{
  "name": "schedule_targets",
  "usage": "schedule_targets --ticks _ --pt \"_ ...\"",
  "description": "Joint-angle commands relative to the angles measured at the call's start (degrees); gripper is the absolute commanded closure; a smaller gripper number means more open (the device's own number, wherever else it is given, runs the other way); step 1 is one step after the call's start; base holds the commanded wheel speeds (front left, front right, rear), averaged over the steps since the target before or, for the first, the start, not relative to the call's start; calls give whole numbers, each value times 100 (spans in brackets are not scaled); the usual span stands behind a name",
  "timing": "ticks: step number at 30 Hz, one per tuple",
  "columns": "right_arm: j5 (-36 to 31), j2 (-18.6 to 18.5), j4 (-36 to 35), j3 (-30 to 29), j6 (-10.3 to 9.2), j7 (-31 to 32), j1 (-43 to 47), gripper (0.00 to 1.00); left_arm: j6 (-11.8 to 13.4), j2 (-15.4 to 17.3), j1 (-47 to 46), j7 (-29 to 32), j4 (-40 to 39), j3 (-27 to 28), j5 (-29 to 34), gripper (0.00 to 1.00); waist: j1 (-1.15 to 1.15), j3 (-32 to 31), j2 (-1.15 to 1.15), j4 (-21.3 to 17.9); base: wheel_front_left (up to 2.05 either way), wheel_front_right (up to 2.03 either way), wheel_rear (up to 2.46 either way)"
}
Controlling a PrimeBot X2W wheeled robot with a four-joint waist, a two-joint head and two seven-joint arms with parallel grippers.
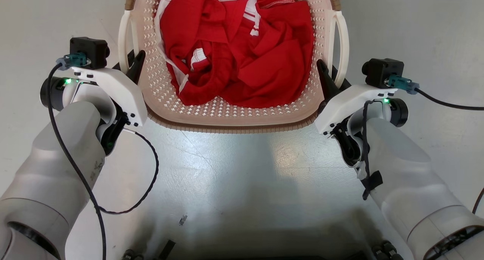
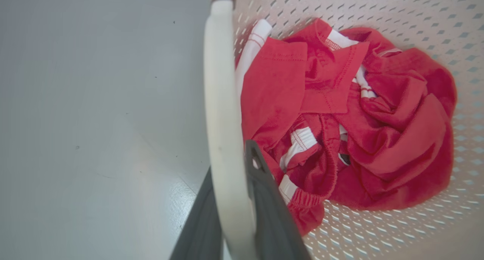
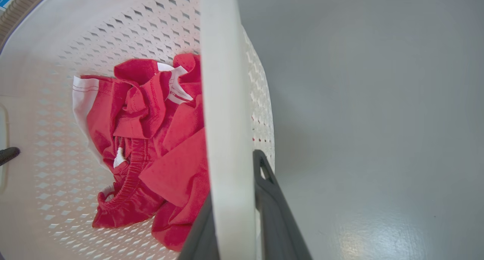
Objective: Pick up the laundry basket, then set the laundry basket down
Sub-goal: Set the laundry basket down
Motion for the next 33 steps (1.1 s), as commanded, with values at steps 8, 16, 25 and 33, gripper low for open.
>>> schedule_targets --ticks 8,16,25,33 --pt "142 15 33 188 94 -79 307 66 7 428 6 -7 120 30 -19 78 0 24 0 -7 0 0 0" --pt "163 15 45 187 94 -79 259 48 7 432 -1 -27 118 27 -56 69 0 52 0 -14 0 0 0" --pt "-21 15 50 15 94 -79 185 11 7 381 17 -58 86 60 -118 36 0 127 0 22 0 0 0" --pt "-209 15 -11 -134 94 -79 200 0 7 366 40 -74 -25 123 -212 0 0 135 0 65 0 0 0"
